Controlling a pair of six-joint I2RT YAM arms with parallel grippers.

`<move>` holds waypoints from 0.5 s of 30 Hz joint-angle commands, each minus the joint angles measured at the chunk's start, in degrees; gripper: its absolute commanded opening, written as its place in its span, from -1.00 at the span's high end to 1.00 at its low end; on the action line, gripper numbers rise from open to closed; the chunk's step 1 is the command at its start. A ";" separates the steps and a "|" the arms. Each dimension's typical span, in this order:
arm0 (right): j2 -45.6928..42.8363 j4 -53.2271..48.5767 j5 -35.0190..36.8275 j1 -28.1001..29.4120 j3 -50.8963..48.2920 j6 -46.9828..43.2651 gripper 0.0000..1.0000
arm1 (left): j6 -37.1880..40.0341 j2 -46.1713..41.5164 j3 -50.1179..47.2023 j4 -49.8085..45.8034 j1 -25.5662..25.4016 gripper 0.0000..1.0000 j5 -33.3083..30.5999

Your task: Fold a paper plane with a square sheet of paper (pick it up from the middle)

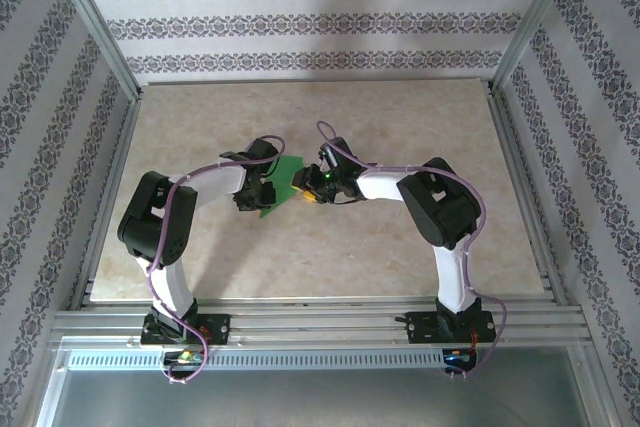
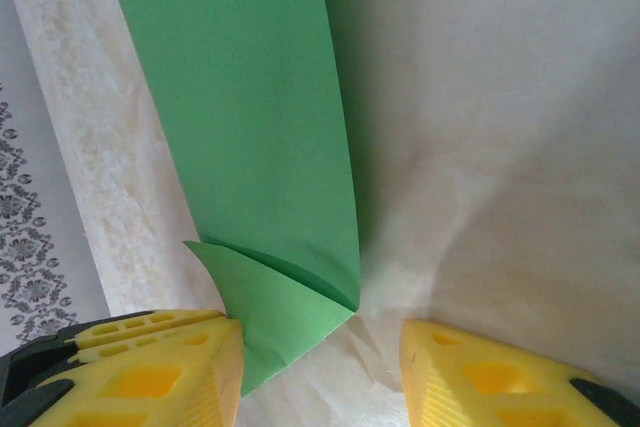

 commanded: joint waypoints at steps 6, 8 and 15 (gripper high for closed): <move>3.09 -0.89 -1.17 1.47 3.37 0.54 0.12 | -0.60 3.27 -0.97 -3.74 0.90 0.68 -1.20; 3.54 -0.90 -1.32 1.49 3.89 0.60 0.13 | -0.56 3.29 -1.05 -3.61 0.90 0.69 -1.04; 3.80 1.54 -4.13 1.97 4.89 -0.87 0.22 | -0.35 3.42 -1.07 -3.59 0.90 0.69 -0.76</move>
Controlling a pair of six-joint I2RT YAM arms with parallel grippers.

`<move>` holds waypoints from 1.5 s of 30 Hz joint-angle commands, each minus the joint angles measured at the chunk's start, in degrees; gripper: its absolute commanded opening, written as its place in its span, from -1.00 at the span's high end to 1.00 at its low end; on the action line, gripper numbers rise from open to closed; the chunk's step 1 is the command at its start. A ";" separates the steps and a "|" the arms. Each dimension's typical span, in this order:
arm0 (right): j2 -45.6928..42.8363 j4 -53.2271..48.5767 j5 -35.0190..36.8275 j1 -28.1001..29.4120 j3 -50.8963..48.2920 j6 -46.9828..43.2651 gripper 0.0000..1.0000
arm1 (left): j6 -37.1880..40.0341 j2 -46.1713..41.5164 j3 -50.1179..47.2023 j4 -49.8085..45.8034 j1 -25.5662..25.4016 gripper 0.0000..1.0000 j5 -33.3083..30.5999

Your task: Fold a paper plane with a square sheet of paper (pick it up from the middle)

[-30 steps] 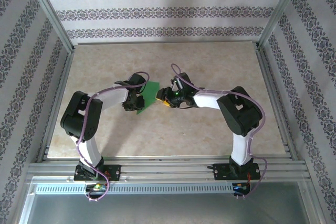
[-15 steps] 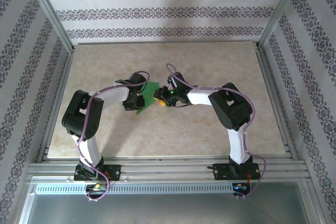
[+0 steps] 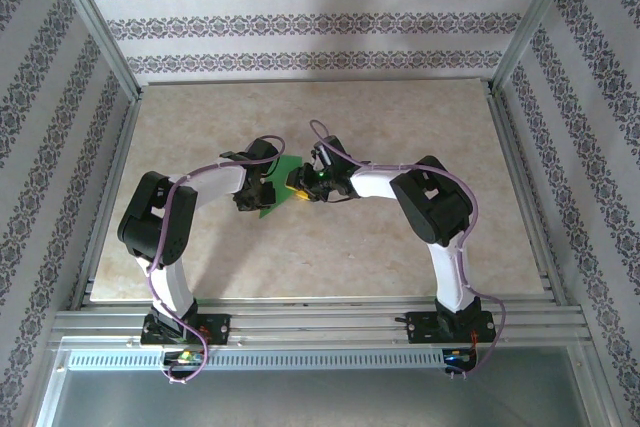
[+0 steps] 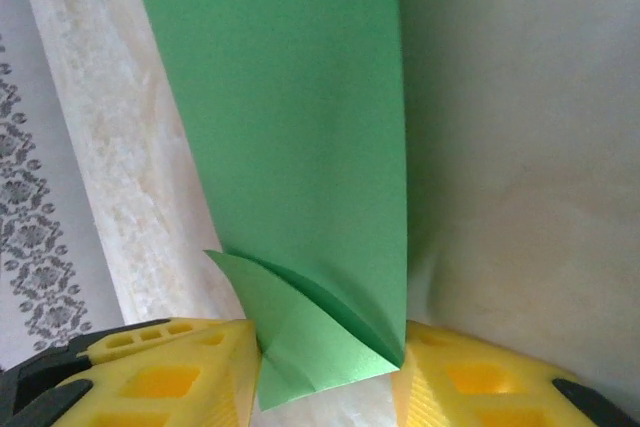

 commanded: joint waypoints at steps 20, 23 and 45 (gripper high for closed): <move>-6.03 0.17 3.84 -1.85 -4.48 -3.88 1.00 | 0.94 -14.17 -4.24 0.70 0.06 0.28 4.88; -10.33 0.04 4.85 -3.21 -8.60 -3.20 1.00 | 2.37 -19.84 -7.11 4.96 -1.83 -0.04 5.83; -26.31 -3.27 2.83 -10.56 -23.27 16.11 1.00 | 42.46 -11.67 -18.48 49.08 -23.03 -0.69 -4.87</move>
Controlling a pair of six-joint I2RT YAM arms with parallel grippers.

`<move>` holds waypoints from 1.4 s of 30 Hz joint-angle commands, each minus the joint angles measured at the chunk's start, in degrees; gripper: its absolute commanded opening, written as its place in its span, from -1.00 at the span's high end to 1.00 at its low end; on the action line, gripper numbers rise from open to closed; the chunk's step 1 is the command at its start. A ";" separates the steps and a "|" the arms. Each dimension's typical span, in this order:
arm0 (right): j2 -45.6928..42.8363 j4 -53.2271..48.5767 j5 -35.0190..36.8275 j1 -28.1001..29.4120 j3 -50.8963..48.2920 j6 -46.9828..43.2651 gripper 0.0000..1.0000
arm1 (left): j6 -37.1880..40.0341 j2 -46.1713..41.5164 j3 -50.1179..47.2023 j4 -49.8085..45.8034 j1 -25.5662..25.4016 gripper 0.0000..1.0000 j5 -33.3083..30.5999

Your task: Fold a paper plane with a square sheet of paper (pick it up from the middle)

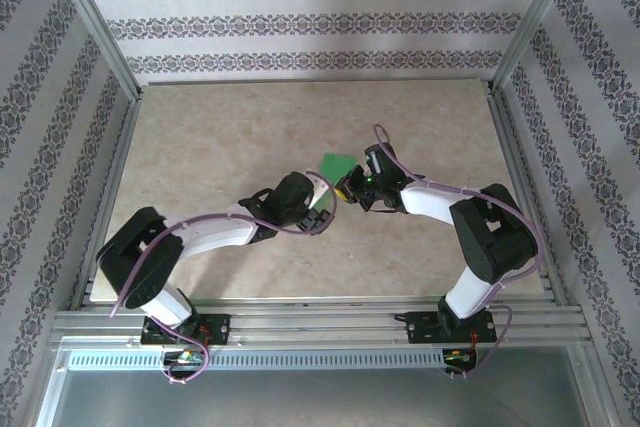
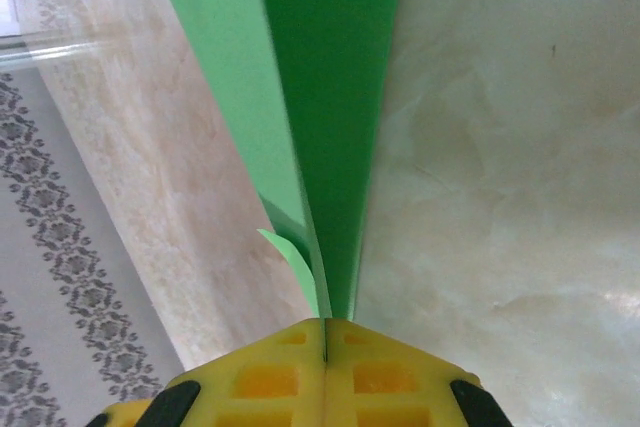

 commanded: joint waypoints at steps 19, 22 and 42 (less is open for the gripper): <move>-2.29 -4.16 -4.19 -2.38 0.29 7.23 1.00 | 24.84 9.78 -4.78 24.01 -0.06 -0.13 0.71; -2.29 -4.86 -4.69 -2.38 0.72 7.07 1.00 | 24.93 10.16 -5.36 25.46 0.62 -0.11 1.47; -0.45 -6.02 -8.08 -2.47 1.69 6.64 0.90 | 25.02 12.01 -4.48 25.28 1.88 0.63 1.52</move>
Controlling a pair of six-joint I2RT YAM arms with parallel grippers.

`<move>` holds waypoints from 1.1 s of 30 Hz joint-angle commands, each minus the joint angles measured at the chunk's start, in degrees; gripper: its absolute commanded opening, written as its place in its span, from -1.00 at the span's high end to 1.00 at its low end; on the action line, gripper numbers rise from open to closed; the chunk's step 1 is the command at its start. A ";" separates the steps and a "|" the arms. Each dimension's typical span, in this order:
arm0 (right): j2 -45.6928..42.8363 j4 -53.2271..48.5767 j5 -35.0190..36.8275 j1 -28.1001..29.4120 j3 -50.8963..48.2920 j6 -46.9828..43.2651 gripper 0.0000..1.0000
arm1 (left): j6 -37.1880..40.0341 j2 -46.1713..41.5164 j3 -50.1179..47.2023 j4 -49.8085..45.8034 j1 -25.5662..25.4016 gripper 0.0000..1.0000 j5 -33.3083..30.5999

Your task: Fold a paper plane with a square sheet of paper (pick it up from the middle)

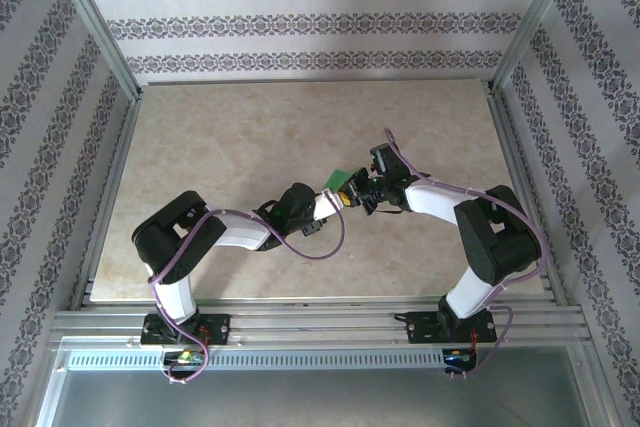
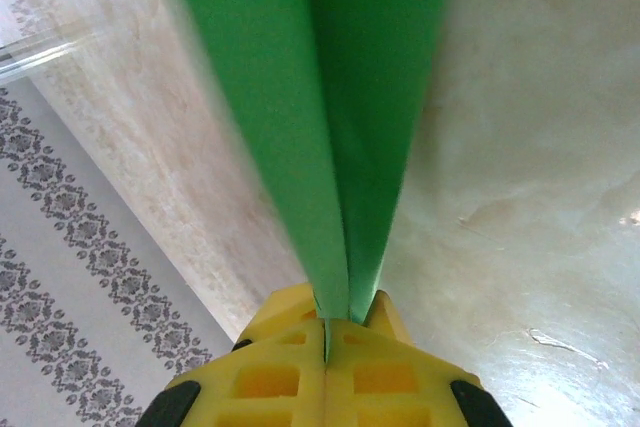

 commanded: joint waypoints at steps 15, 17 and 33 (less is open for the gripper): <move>-6.98 -4.25 0.98 -7.10 0.95 -12.33 -0.07 | -6.86 -0.87 3.77 -11.25 2.08 0.94 8.33; -8.18 -3.94 1.47 -8.43 -0.19 -14.06 -0.08 | -9.36 -1.54 3.69 -11.98 2.11 0.93 8.62; -12.91 6.47 3.23 -10.61 -8.68 -20.63 -0.10 | -33.56 -3.18 0.91 -10.68 3.07 0.92 9.91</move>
